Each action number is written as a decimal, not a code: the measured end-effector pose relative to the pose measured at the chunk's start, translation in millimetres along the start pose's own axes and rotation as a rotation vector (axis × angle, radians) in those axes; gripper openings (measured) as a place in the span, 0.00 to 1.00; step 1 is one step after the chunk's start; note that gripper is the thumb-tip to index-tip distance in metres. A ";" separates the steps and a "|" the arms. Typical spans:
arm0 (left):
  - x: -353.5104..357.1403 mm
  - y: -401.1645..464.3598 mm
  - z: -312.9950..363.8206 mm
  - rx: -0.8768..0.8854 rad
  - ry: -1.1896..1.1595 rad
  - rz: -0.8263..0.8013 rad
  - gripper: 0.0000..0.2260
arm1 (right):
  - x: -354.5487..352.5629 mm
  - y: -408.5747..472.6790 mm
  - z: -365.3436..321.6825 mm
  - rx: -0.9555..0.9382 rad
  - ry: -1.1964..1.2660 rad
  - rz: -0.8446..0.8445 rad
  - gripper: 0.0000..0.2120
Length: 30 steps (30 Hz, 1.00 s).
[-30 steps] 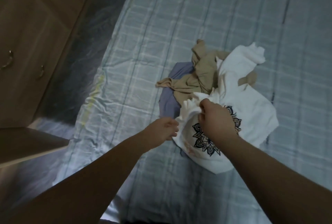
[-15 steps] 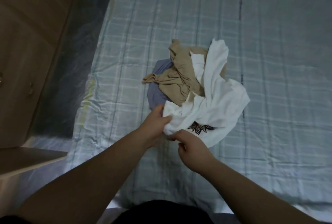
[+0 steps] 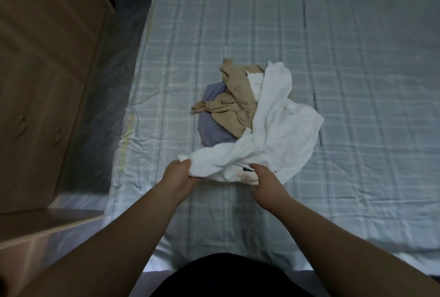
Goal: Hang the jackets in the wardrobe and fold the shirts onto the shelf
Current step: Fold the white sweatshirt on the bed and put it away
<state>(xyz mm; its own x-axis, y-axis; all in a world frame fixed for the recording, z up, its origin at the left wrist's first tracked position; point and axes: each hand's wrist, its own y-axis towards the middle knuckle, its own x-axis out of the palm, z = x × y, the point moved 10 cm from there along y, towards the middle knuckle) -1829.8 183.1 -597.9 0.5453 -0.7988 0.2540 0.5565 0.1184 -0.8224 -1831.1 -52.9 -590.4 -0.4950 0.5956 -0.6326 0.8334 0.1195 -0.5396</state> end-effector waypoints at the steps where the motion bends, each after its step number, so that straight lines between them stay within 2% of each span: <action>1: -13.5 5.2 -6.5 -0.038 0.001 0.080 0.13 | 3.8 -2.1 9.4 0.043 0.017 -0.009 0.30; 2: -21.3 6.6 -13.0 -0.073 0.002 0.125 0.11 | 6.3 -4.4 17.6 0.076 0.033 -0.019 0.30; 4: -24.8 8.4 -17.3 -0.101 0.149 0.128 0.08 | 6.2 -6.8 32.4 0.114 0.066 -0.026 0.29; 5: -25.0 13.7 -18.5 -0.095 0.225 0.134 0.10 | 5.1 -7.6 40.3 0.126 0.072 -0.028 0.29; 8: -8.8 21.1 -24.5 -0.041 0.258 0.089 0.22 | -2.1 -9.2 63.4 0.168 0.053 -0.027 0.30; 11: 17.9 20.8 -46.7 -0.123 0.373 0.023 0.17 | -8.5 -4.9 92.0 0.231 0.090 -0.019 0.31; 14: 47.6 23.8 -67.4 -0.129 0.522 -0.024 0.13 | -16.9 1.4 133.5 0.390 0.259 0.034 0.29; 17: 73.5 33.7 -89.8 -0.137 0.673 -0.068 0.15 | -26.2 6.1 179.5 0.583 0.517 0.171 0.25; 18: 80.7 38.8 -93.3 -0.094 0.733 -0.083 0.18 | -25.7 8.3 192.8 0.625 0.596 0.201 0.25; 20: 95.5 52.4 -84.4 0.108 1.001 -0.092 0.25 | -20.2 17.3 214.9 0.677 0.715 0.221 0.29; 23: 111.3 70.3 -74.3 0.331 1.313 -0.075 0.22 | -10.9 35.2 232.6 0.722 0.907 0.242 0.32; 26: 127.4 83.2 -86.8 0.383 1.423 -0.181 0.23 | -7.0 50.1 236.6 0.760 1.045 0.263 0.20; 27: 128.5 85.7 -94.6 0.338 1.437 -0.207 0.20 | -6.0 54.5 237.1 0.762 1.093 0.268 0.16; 30: 125.4 89.7 -118.5 0.172 1.415 -0.257 0.10 | -0.6 63.4 223.4 0.759 1.256 0.222 0.12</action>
<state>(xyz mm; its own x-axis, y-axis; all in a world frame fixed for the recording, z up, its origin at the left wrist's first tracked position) -1785.8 23.7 -700.0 -0.5871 -0.6994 -0.4077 0.6642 -0.1282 -0.7365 -1832.8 -223.1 -748.3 0.4830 0.8728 -0.0704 0.3414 -0.2617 -0.9028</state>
